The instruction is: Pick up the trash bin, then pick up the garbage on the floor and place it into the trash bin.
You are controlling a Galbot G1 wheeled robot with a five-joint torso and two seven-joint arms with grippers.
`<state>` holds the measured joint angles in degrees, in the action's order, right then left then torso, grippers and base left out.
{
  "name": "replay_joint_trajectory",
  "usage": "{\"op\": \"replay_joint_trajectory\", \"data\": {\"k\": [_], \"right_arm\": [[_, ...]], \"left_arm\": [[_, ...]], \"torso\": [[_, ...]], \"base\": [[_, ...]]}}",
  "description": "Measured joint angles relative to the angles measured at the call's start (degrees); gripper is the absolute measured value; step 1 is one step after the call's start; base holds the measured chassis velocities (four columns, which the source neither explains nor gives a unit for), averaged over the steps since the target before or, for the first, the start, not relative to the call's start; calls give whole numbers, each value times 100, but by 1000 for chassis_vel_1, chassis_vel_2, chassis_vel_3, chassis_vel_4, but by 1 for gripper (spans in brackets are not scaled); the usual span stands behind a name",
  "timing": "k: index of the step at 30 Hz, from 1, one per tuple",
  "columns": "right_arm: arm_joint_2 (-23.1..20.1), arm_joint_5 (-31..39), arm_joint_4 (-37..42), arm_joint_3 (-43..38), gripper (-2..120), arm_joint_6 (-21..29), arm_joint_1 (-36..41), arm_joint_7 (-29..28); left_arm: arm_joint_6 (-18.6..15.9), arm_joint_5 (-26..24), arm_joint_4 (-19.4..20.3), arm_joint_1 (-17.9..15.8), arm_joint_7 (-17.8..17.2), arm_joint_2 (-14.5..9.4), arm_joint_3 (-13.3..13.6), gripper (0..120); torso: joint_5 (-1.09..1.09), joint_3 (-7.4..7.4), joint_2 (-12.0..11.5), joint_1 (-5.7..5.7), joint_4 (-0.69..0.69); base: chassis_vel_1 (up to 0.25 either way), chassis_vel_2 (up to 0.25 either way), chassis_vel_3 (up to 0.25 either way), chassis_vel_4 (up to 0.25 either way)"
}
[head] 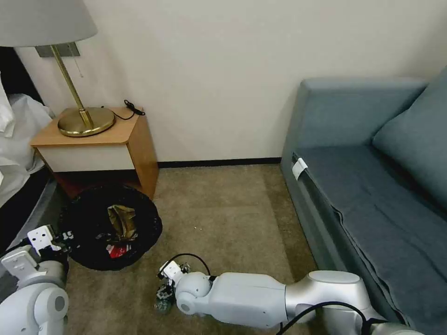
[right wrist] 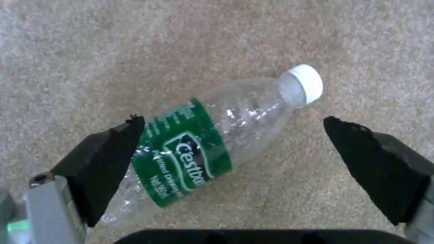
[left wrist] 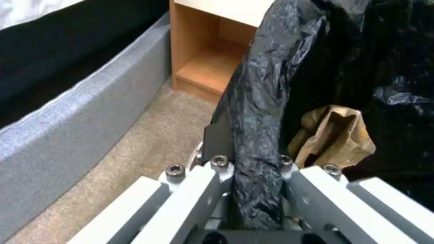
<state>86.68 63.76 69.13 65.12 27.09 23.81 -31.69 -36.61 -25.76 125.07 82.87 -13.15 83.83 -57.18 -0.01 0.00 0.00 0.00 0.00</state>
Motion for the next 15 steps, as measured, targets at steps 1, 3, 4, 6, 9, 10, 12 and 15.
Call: {"op": "replay_joint_trajectory", "data": {"k": [1,3,4,6,9,10,12,15], "right_arm": [[12,-7,-8,10,100,-8,15,-2],[36,-21,-18,34,100,-19,30,-4],[51,-30,-26,44,100,-25,36,-5],[71,-38,-32,57,100,-28,44,-6],[133,-50,-48,91,100,-46,64,-14],[133,-50,-48,91,100,-46,64,-14],[173,-59,-54,130,100,-60,75,-22],[206,-77,-84,172,100,-80,83,-28]], "left_arm": [[3,9,-1,1,6,2,3,3],[11,17,-3,9,12,9,4,3],[14,20,-3,14,14,12,5,3],[14,21,-2,19,14,15,6,3],[19,31,-3,27,18,20,7,3],[19,31,-3,27,18,20,7,3],[24,38,-3,30,23,26,8,3],[34,47,-3,37,28,33,9,3]], "torso": [[0,0,0,0,0],[0,0,0,0,0],[0,0,0,0,0],[0,0,0,0,0],[0,0,0,0,0],[0,0,0,0,0],[0,0,0,0,0],[0,0,0,0,0]], "base": [[0,0,0,0],[0,0,0,0],[0,0,0,0],[0,0,0,0],[0,0,0,0],[0,0,0,0],[0,0,0,0],[0,0,0,0]]}}
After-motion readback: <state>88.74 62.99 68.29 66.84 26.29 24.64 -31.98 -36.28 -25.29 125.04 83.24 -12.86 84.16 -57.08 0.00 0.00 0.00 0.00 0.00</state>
